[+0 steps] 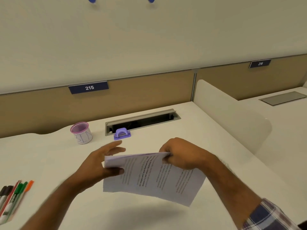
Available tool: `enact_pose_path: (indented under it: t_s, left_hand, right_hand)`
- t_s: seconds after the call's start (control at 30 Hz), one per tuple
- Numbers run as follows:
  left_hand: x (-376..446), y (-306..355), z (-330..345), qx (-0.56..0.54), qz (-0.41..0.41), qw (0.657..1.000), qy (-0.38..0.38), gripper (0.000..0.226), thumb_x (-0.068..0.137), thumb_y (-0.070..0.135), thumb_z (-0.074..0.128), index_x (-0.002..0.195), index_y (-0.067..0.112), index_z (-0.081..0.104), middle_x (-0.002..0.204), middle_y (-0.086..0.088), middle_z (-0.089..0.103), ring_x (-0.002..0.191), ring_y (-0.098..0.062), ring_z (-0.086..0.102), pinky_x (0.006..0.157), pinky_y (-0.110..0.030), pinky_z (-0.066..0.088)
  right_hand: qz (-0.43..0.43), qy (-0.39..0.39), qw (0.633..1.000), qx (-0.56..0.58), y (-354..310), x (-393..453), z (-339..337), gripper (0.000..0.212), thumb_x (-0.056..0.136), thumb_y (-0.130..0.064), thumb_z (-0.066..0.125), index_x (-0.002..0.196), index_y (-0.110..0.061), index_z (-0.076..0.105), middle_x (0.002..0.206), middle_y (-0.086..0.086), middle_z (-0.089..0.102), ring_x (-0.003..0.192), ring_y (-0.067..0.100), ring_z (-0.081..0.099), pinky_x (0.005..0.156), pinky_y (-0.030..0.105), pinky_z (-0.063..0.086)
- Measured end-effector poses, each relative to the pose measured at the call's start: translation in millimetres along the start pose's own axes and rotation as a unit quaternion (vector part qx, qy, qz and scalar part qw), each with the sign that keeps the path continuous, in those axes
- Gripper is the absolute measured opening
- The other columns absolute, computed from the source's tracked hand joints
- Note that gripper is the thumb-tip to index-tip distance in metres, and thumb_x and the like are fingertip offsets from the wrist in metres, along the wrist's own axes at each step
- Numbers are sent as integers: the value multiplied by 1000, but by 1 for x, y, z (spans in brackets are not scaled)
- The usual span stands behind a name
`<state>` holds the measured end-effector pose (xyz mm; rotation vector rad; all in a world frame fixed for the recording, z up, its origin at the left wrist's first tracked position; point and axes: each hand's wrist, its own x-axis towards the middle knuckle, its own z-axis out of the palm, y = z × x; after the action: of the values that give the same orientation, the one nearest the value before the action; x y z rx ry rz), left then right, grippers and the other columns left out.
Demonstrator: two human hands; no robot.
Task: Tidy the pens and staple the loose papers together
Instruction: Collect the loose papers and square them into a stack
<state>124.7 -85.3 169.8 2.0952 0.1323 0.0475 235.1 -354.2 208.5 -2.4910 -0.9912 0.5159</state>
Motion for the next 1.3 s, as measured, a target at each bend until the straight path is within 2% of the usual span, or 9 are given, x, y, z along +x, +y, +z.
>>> enact_pose_path:
  t_s: [0.13, 0.2, 0.3, 0.4, 0.53, 0.7, 0.87, 1.0, 1.3]
  left_hand:
    - [-4, 1, 14, -84, -18, 996, -6, 21, 76, 37, 74, 96, 39, 77, 100, -1, 77, 93, -24, 72, 73, -34, 60]
    - [-6, -1, 17, -69, -25, 997, 13, 18, 90, 21, 69, 90, 36, 79, 92, -2, 78, 85, -24, 73, 70, -31, 58]
    - [-9, -8, 14, -63, -52, 995, 65, 22, 93, 18, 67, 82, 31, 81, 84, -2, 78, 77, -23, 71, 70, -34, 55]
    - [-12, -12, 9, -110, -50, 989, 86, 12, 78, 33, 70, 85, 33, 80, 88, -3, 78, 80, -26, 73, 71, -36, 57]
    - [-13, -16, 4, -166, -41, 981, 92, 23, 73, 33, 70, 93, 28, 79, 95, -5, 77, 88, -29, 72, 74, -39, 60]
    - [-14, -25, 5, -179, -40, 979, 87, 46, 64, 53, 80, 97, 21, 79, 99, -9, 77, 89, -31, 72, 79, -46, 59]
    - [-18, -30, 15, -184, -47, 969, 156, 14, 89, 28, 70, 93, 16, 76, 89, -2, 78, 82, -27, 73, 70, -38, 60]
    - [-20, -40, 47, -163, -44, 954, 249, 18, 96, 18, 58, 86, 23, 72, 75, 17, 76, 69, -8, 69, 59, -19, 55]
    - [-29, -66, 84, -126, -82, 957, 250, 21, 98, 20, 58, 90, 38, 66, 79, 17, 73, 78, -2, 66, 65, -18, 50]
  right_hand:
    - [-7, 7, 1000, 11, -2, 0, 0, 21, 92, -26, 55, 100, -28, 74, 93, -7, 73, 76, 14, 70, 75, 32, 61]
    - [-4, 34, 999, 18, 7, 1, 3, 17, 89, -32, 60, 100, -30, 73, 94, -9, 72, 82, 12, 69, 80, 35, 60]
    - [-20, 213, 972, 98, 32, -2, 11, 49, 76, -43, 77, 122, -34, 63, 115, -16, 66, 109, 5, 60, 94, 25, 50]
    - [-34, 371, 881, 291, 60, -11, 20, 85, 65, -50, 81, 139, -32, 46, 135, -20, 52, 125, -5, 47, 94, 9, 39]
    - [13, 214, 816, 536, 79, -6, 51, 122, 40, -68, 84, 143, -29, 32, 130, -3, 57, 111, 12, 61, 89, 25, 49]
    - [5, 99, 765, 636, 82, 5, 78, 61, 44, -29, 97, 99, -14, 75, 104, 17, 72, 94, 33, 69, 78, 44, 57]
    - [28, 186, 833, 521, 72, 6, 65, 25, 77, -5, 76, 99, -14, 71, 97, 9, 76, 93, 30, 72, 77, 40, 60]
    - [32, 303, 823, 479, 54, 12, 77, 19, 84, -7, 71, 91, -24, 71, 86, 1, 76, 78, 15, 73, 68, 29, 61]
    - [100, 295, 843, 439, 63, 16, 120, 12, 89, -14, 67, 99, -20, 67, 93, -4, 72, 87, 15, 69, 73, 32, 59]
